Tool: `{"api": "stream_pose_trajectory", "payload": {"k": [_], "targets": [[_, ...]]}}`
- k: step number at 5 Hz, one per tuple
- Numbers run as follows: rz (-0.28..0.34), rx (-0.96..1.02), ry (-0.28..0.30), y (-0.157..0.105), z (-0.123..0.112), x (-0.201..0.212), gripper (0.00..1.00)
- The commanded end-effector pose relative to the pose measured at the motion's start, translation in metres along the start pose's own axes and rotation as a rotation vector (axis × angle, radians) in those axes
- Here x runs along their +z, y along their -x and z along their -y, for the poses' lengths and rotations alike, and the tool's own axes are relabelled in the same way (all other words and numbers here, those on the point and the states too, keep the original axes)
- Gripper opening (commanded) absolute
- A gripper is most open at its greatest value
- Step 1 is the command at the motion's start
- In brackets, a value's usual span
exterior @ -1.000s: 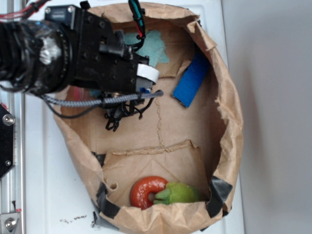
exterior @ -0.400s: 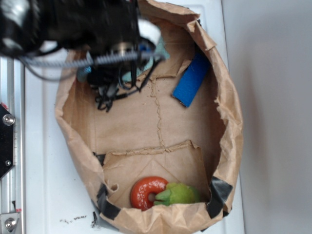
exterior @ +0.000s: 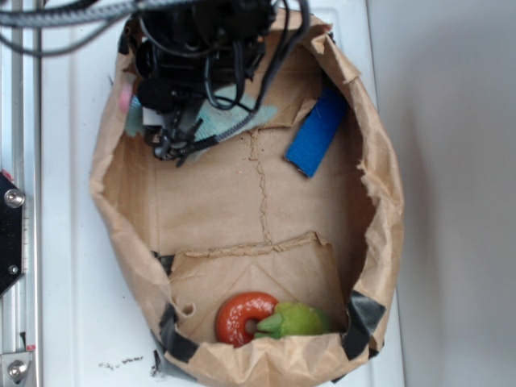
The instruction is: Grab the blue cloth.
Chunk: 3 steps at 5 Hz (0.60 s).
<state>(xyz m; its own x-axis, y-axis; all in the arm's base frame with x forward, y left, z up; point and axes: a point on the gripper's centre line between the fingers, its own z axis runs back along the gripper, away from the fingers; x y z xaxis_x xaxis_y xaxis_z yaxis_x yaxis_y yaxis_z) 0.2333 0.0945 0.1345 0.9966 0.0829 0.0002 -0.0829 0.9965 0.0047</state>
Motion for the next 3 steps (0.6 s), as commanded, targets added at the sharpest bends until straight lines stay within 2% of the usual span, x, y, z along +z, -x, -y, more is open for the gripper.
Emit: {"api": "stream_pose_trajectory", "payload": {"k": [1, 2, 3], "targets": [[0.091, -0.074, -0.055, -0.017, 0.046, 0.031, 0.0], [0.186, -0.014, -0.055, -0.02, 0.056, 0.042, 0.0], [0.23, -0.03, -0.136, -0.023, 0.056, 0.039, 0.0]]}}
